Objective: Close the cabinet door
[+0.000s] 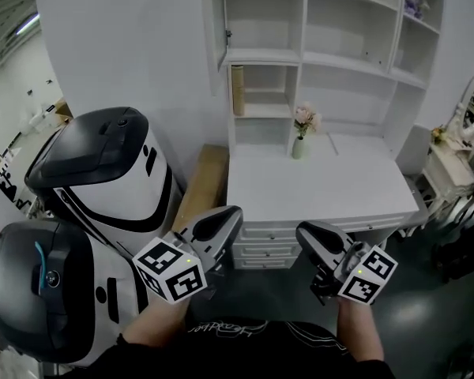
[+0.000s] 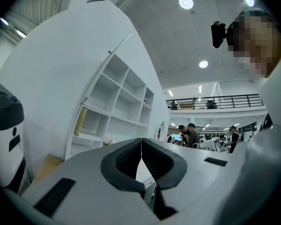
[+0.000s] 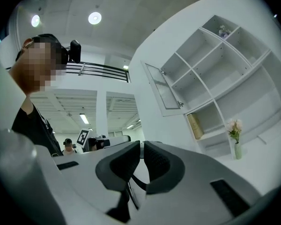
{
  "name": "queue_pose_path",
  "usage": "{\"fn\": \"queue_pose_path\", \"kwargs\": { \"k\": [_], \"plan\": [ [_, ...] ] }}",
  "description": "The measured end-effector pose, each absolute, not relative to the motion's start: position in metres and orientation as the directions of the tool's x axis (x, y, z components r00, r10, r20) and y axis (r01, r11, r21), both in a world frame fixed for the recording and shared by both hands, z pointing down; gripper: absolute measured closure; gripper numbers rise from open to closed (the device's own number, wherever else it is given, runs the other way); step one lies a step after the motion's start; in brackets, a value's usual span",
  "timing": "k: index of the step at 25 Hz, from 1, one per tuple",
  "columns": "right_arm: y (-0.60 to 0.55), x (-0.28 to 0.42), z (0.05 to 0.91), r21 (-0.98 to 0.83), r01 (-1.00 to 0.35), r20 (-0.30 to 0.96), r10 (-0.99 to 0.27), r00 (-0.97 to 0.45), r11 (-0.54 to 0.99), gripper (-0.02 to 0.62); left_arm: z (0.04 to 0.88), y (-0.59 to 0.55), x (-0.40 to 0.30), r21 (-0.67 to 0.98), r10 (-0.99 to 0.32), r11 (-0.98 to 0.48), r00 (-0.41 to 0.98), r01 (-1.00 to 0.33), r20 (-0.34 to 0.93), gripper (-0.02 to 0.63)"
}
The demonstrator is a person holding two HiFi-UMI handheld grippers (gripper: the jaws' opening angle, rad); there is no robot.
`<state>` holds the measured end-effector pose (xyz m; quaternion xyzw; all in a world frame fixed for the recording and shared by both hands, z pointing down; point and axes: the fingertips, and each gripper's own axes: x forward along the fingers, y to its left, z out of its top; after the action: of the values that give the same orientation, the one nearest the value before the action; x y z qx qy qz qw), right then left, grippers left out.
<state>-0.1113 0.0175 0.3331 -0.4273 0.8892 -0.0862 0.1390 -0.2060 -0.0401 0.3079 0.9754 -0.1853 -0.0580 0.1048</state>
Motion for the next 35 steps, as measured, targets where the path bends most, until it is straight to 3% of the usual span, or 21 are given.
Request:
{"fn": "queue_pose_path", "kwargs": {
  "k": [11, 24, 29, 35],
  "plan": [
    [-0.053, -0.081, 0.329, -0.255, -0.680, -0.185, -0.725, -0.663, 0.687, 0.541, 0.286, -0.126, -0.188, 0.163, -0.460, -0.882, 0.883, -0.443, -0.091, 0.584],
    [-0.141, -0.022, 0.291, -0.231, -0.728, -0.199, -0.764, -0.614, 0.645, 0.541, 0.210, -0.278, -0.188, 0.047, -0.593, -0.800, 0.774, -0.599, -0.222, 0.558],
    [-0.168, -0.008, 0.281, -0.244, -0.738, -0.205, -0.777, -0.595, 0.629, 0.541, 0.198, -0.317, -0.182, -0.002, -0.622, -0.770, 0.753, -0.637, -0.214, 0.472],
    [-0.190, -0.001, 0.286, -0.265, -0.746, -0.182, -0.792, -0.583, 0.611, 0.541, 0.189, -0.337, -0.170, -0.013, -0.568, -0.811, 0.793, -0.584, -0.220, 0.389]
  ]
}}
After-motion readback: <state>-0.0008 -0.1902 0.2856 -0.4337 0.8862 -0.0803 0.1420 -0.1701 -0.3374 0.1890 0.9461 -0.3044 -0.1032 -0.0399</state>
